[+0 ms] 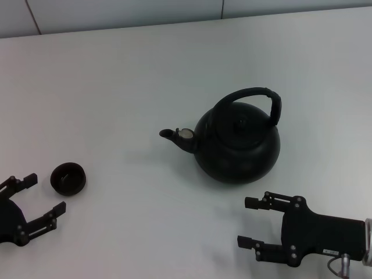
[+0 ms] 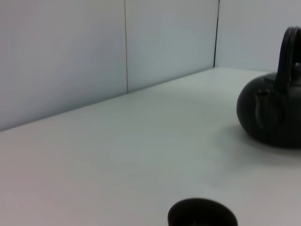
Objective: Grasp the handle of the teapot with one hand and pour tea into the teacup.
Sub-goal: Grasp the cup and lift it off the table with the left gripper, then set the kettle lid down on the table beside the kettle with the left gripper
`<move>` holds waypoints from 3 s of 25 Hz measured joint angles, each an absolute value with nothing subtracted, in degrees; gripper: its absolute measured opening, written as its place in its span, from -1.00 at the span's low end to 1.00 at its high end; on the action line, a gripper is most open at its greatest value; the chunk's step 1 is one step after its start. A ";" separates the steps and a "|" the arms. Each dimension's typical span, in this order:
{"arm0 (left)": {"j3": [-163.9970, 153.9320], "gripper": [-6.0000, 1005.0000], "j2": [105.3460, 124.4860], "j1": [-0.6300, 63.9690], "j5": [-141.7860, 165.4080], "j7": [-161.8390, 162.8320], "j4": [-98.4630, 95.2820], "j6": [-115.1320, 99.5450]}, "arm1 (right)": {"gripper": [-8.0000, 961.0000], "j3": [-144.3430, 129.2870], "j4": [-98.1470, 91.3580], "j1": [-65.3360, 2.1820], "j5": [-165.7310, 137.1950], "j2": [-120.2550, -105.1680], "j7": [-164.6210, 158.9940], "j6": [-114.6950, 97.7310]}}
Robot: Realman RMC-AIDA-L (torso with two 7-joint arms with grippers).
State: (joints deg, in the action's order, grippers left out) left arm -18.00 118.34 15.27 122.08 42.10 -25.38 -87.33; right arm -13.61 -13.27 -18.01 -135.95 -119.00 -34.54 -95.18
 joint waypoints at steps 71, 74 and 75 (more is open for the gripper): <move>-21.10 0.39 118.49 22.25 121.73 41.33 -20.88 -82.57 | 0.51 -13.45 -12.74 -17.49 -135.70 -119.09 -34.73 -95.20; -21.74 0.39 118.56 25.11 121.97 41.48 -18.49 -83.13 | 0.51 -13.45 -12.74 -17.49 -135.70 -119.09 -34.71 -95.20; -22.39 0.39 118.58 25.75 121.98 41.47 -18.03 -83.02 | 0.51 -13.45 -12.74 -17.49 -135.69 -119.09 -34.70 -95.19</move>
